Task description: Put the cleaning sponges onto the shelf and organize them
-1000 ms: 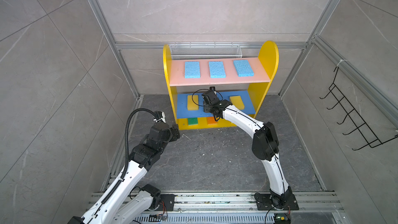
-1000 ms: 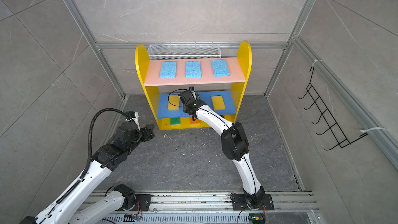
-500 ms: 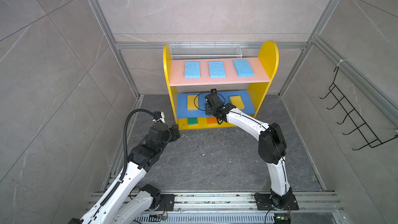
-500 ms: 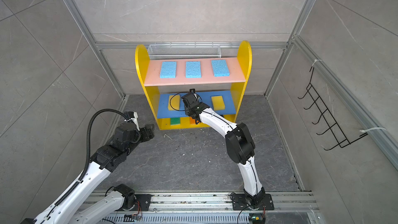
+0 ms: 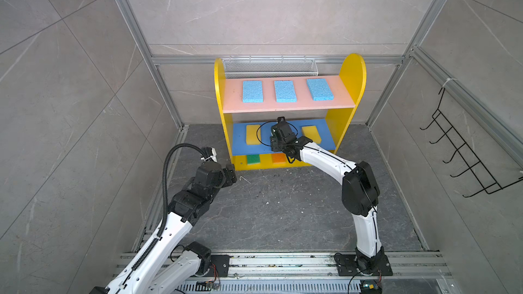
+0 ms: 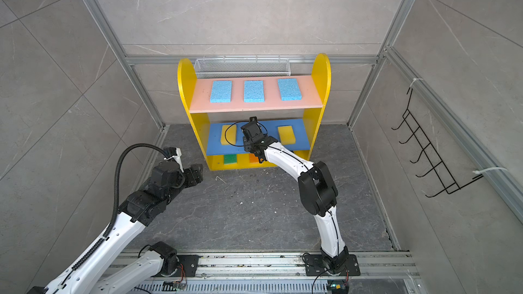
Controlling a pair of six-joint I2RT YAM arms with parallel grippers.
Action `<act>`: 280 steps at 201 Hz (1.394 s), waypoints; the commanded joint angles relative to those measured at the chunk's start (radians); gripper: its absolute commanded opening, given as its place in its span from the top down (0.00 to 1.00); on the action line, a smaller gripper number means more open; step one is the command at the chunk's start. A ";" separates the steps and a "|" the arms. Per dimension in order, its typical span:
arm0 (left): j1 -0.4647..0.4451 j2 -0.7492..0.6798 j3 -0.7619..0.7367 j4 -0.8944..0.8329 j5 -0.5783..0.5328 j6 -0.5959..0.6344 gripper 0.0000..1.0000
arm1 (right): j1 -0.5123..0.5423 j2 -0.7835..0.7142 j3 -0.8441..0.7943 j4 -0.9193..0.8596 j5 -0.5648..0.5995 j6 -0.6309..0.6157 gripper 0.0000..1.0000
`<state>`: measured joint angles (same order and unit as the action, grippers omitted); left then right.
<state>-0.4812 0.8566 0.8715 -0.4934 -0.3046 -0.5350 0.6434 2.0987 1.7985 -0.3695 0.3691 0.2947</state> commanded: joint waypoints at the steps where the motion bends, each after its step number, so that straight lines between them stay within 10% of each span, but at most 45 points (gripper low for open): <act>1: 0.006 -0.011 0.039 0.001 0.004 -0.014 0.22 | -0.010 0.010 0.001 -0.021 -0.022 -0.012 0.30; 280: 0.006 0.035 0.075 -0.081 -0.001 -0.022 0.20 | 0.023 -0.264 -0.226 0.023 -0.011 -0.036 0.11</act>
<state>-0.4816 0.8963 0.8997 -0.5449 -0.3035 -0.5430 0.6449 1.9320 1.6138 -0.3477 0.3515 0.2646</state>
